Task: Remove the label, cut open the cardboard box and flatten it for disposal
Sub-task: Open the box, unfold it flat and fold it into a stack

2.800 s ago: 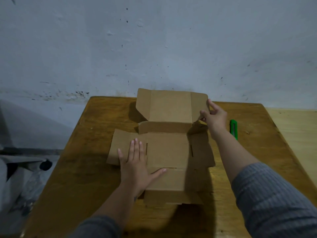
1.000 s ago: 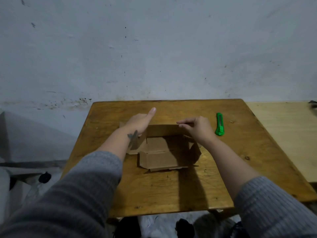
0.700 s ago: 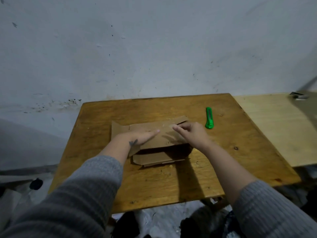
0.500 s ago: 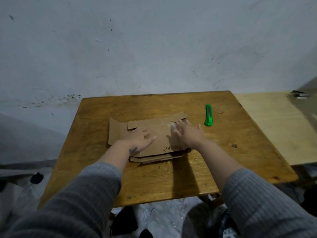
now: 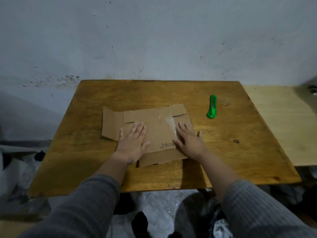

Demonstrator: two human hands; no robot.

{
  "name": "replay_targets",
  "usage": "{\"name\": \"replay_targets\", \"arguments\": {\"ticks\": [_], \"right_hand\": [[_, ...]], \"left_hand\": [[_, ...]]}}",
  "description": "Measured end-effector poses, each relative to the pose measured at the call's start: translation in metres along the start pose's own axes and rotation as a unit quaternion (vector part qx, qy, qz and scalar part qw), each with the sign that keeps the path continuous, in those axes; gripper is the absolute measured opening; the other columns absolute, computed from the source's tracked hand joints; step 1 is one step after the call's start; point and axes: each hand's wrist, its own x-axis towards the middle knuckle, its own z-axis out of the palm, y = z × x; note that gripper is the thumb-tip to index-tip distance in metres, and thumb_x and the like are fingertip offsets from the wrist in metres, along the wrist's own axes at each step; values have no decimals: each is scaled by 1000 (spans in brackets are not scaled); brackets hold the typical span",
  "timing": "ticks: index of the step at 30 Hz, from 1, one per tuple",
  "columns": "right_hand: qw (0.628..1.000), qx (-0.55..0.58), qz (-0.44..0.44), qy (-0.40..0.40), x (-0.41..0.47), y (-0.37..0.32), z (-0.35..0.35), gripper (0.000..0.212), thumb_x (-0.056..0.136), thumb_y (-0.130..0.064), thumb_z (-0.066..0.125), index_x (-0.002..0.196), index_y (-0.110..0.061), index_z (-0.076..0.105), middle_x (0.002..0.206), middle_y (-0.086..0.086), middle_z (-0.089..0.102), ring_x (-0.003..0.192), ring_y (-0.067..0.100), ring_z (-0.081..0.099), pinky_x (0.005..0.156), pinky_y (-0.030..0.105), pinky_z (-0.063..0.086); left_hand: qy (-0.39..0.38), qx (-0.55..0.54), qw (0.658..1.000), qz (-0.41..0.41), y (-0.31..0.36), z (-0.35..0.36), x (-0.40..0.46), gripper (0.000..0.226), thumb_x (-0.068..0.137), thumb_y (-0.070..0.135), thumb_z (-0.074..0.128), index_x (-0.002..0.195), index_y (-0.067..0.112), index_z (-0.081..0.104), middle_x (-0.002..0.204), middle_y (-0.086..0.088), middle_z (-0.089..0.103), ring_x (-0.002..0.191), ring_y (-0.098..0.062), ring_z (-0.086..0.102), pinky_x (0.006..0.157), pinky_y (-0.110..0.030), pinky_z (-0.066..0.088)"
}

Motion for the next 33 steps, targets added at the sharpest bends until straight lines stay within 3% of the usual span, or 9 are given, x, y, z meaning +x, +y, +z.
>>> {"name": "replay_targets", "arguments": {"ticks": [4,7,12,18,21,24,26,29,33], "right_hand": [[997,53,-25,44,-17,8,-6,45,99,-21,39,143,-26,38,156,-7,26,147,14,12,116,54,1],[993,92,-32,61,-40,14,-8,49,93,-10,45,139,-29,43,151,-9,35,146,12,17,117,48,1],[983,128,-69,115,-70,12,4,46,88,-24,58,131,-38,49,141,-20,43,138,-1,25,118,36,4],[941,263,7,215,-62,2,9,26,85,-20,66,110,-27,68,119,-1,68,116,10,57,112,41,36],[932,278,34,230,-51,-5,5,29,86,-25,65,115,-26,67,113,-2,70,105,13,62,100,45,47],[953,207,52,216,-37,-9,2,44,89,-28,61,133,-24,52,140,0,52,136,17,40,118,48,18],[969,134,61,200,-29,-11,2,54,91,-31,57,142,-23,39,152,-3,35,146,15,16,118,47,1],[978,79,85,172,-20,-13,6,63,91,-36,55,147,-21,28,158,-3,20,148,15,3,117,50,-5],[982,54,100,151,-14,-8,8,71,91,-43,53,149,-19,20,160,-1,10,148,16,-3,116,51,-6]], "left_hand": [[-15,-5,1000,-3,0,0,0,64,99,51,12,150,22,-14,157,8,-25,143,-11,-24,115,-58,-10],[-33,-41,998,-15,3,-9,1,66,97,56,8,151,24,-10,157,10,-21,144,-10,-21,115,-57,-11],[-57,-91,994,-37,10,-29,-3,70,92,62,-1,152,26,-1,159,11,-13,146,-10,-13,117,-55,-8],[-47,-163,983,-63,18,-33,-9,73,90,64,-4,152,25,3,160,10,-5,147,-9,-8,118,-54,-5],[-54,-206,974,-81,23,-38,-10,85,81,70,-8,152,27,4,161,9,-1,147,-9,-4,118,-53,-4],[-40,-130,988,-75,23,-41,-7,76,89,66,-3,152,25,8,161,11,1,147,-9,-3,118,-52,-5],[-2,-39,997,-62,22,-38,-4,71,94,62,2,153,24,8,161,9,0,147,-9,-3,118,-52,-6],[25,36,998,-49,27,-25,-1,63,99,52,7,153,21,2,162,3,-6,147,-11,-8,117,-53,-6],[46,41,996,-57,33,-5,-1,60,101,47,7,151,20,-9,159,0,-19,146,-14,-19,114,-58,-9]]}}
